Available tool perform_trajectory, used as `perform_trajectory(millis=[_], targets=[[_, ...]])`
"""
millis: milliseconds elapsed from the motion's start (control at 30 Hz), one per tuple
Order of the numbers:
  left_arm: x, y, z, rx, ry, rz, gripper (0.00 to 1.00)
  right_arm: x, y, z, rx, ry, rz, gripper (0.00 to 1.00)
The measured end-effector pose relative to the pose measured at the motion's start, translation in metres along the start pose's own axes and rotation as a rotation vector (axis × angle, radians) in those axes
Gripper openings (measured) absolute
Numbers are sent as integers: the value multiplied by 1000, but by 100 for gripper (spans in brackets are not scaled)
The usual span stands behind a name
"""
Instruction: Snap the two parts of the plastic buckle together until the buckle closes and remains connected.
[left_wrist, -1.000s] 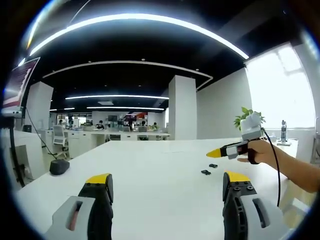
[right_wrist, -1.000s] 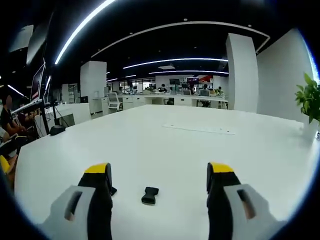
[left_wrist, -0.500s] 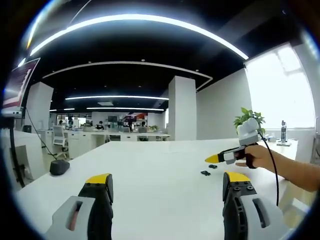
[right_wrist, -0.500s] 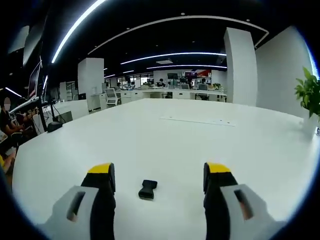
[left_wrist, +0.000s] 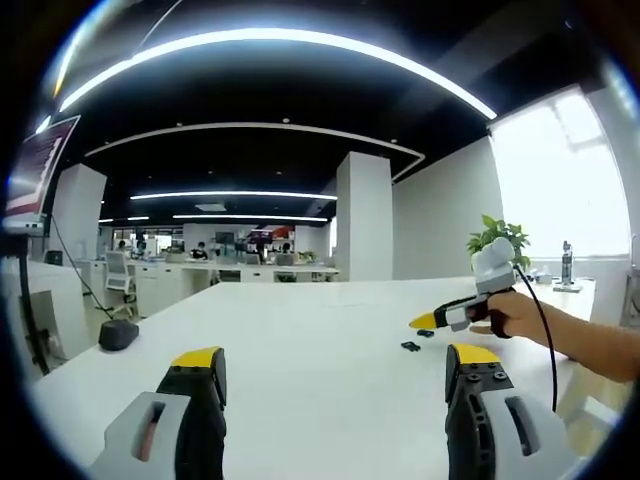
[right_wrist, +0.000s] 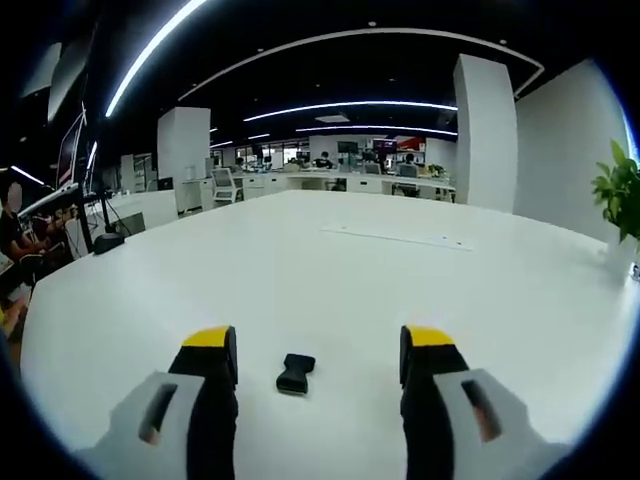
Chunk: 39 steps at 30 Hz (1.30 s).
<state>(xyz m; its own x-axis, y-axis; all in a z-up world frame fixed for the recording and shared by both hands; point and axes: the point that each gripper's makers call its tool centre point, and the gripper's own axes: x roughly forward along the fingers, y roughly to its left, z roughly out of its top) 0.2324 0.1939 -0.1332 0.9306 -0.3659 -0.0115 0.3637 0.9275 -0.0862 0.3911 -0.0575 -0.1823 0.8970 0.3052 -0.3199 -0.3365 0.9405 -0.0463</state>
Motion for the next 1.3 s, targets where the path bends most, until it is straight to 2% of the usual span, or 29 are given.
perform_trajectory(millis=[367,967,1300], targets=[[0,1,-1,-2,2,-1,92,2,3,-5,-6,25,13,62],[-2,2,-2,-5,3,-1,92,3,4,-12,-21,62,12,49],[-2,3,-3,-7,3,-1,92,4,5,-15,-17,75,16,47]])
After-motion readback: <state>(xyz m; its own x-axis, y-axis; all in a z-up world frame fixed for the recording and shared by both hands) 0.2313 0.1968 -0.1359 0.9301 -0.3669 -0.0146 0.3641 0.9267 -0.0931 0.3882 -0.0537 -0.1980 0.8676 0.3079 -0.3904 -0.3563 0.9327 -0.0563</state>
